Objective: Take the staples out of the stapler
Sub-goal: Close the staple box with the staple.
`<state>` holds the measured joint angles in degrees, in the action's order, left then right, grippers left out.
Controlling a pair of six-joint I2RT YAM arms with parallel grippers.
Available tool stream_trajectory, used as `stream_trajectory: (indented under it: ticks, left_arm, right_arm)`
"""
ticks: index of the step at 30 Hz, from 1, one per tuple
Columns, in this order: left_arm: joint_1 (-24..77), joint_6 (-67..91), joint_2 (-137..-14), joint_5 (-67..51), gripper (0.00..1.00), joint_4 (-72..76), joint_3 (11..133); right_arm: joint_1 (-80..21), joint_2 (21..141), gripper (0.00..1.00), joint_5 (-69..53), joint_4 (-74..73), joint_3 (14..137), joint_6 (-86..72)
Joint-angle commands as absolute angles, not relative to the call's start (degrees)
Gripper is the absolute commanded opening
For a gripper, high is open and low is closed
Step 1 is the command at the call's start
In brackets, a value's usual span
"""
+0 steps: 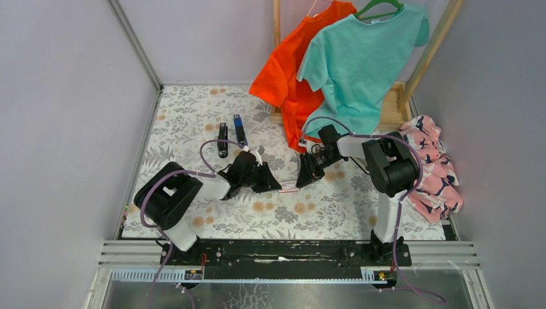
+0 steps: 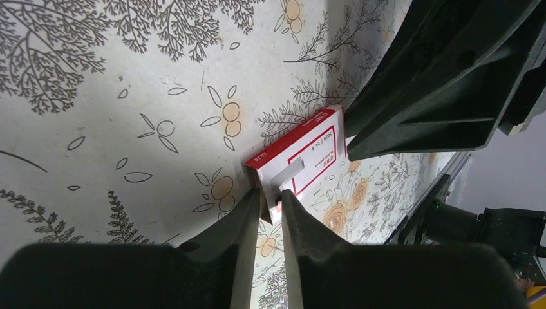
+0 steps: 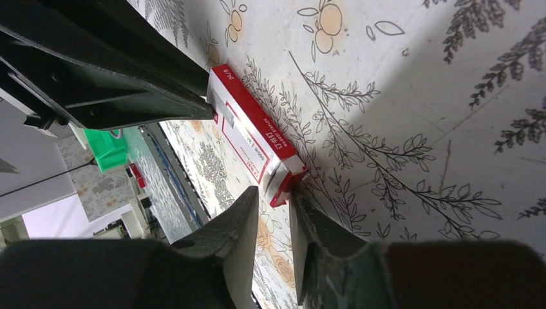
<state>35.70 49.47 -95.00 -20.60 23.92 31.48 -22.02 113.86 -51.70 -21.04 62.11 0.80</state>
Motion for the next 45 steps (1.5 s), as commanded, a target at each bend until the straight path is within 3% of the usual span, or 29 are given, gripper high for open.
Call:
stream_trajectory:
  ticks: [1,7,12,16,23,45]
  left_arm:
    - [36.3,48.3,-95.4,-19.5,0.28,21.3,30.5]
    - [36.1,47.8,-91.8,-18.3,0.34,19.5,29.9]
    - [36.0,46.5,-87.5,-15.6,0.4,15.5,29.5]
    - [35.9,44.9,-85.1,-12.6,0.34,11.8,28.6]
    - [35.8,44.1,-88.7,-15.6,0.14,11.5,28.9]
    - [39.9,41.5,-97.8,-15.0,0.05,7.6,36.3]
  right_arm:
    - [-21.3,112.3,0.34,-49.6,-22.0,63.4,2.4]
    - [-19.6,110.8,0.33,-49.4,-21.9,62.4,2.8]
    - [-19.5,111.4,0.24,-48.7,-22.4,62.2,3.2]
    - [-19.6,111.6,0.2,-47.9,-22.6,62.0,3.4]
    - [-19.6,112.6,0.14,-47.5,-22.4,62.0,2.9]
    - [-25.4,112.1,0.12,-45.5,-21.9,63.9,2.4]
